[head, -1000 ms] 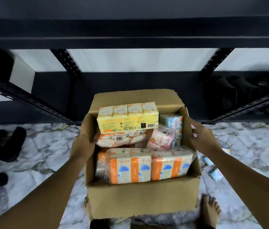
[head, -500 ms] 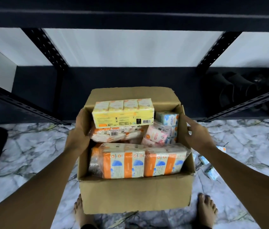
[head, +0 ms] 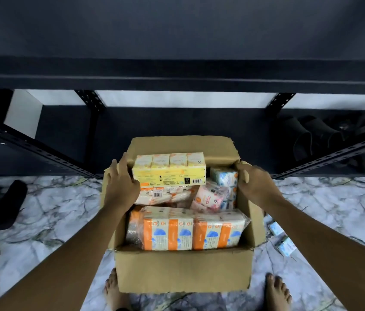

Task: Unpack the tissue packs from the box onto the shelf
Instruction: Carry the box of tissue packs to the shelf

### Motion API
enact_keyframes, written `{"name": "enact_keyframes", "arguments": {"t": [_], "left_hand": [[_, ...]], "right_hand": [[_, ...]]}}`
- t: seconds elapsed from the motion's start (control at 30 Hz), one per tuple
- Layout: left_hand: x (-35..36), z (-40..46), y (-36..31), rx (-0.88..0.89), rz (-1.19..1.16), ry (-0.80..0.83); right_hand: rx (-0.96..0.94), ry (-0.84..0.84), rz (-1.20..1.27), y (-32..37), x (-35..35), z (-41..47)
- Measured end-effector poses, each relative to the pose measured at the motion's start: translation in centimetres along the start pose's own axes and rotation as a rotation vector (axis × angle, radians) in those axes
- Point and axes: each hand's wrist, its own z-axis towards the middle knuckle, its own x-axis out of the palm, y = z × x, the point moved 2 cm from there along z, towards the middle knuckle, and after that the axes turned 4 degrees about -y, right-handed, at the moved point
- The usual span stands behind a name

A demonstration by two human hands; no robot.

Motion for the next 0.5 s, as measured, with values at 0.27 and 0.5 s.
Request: {"name": "enact_keyframes", "arguments": {"t": [0.27,0.5], "left_hand": [[-1.6,-1.5,-4.5,0.168,-0.073,-0.024],[0.0,-0.8,-5.5,0.279,0.002,0.003]], "right_hand": [[0.009,-0.005,0.150,3.4,-2.1,1.4],[-0.019,0.021,0.294,4.4,-0.4,1.9]]}}
